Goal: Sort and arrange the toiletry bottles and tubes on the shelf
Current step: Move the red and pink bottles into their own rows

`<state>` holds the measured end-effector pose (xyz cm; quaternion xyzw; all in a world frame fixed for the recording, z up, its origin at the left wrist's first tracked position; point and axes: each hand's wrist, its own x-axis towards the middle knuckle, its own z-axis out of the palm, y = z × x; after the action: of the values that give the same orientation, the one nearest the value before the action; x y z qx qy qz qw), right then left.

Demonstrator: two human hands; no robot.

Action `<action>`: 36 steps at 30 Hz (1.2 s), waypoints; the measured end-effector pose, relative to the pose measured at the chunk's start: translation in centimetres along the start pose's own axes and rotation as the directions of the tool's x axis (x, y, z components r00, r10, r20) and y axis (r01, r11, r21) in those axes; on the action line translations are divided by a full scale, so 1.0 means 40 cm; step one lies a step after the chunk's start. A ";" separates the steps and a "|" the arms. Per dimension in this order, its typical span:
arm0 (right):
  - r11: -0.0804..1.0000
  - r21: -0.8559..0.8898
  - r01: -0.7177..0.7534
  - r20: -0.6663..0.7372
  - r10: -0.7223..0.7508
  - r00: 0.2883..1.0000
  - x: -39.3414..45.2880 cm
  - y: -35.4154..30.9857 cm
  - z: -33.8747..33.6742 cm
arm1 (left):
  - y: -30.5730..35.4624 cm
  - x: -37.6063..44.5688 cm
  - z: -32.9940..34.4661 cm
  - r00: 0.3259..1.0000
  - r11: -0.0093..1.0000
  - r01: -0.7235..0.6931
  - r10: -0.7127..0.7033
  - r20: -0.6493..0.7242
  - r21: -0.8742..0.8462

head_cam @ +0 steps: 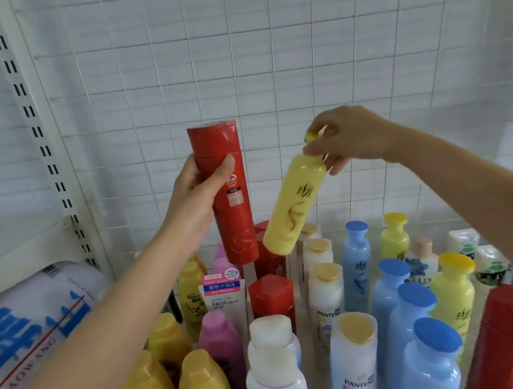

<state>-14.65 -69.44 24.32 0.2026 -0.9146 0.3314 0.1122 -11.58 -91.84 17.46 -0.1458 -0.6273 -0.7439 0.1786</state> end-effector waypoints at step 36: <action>0.989 -0.109 -0.102 -0.308 0.064 0.949 -0.123 0.068 -0.081 | -0.176 0.005 0.019 0.856 0.366 -0.168 -0.406 0.320 0.915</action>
<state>-11.23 -63.96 23.58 0.1034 -0.9130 0.3056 0.2495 -14.92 -90.06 11.48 -0.1589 -0.9646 -0.2104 0.0038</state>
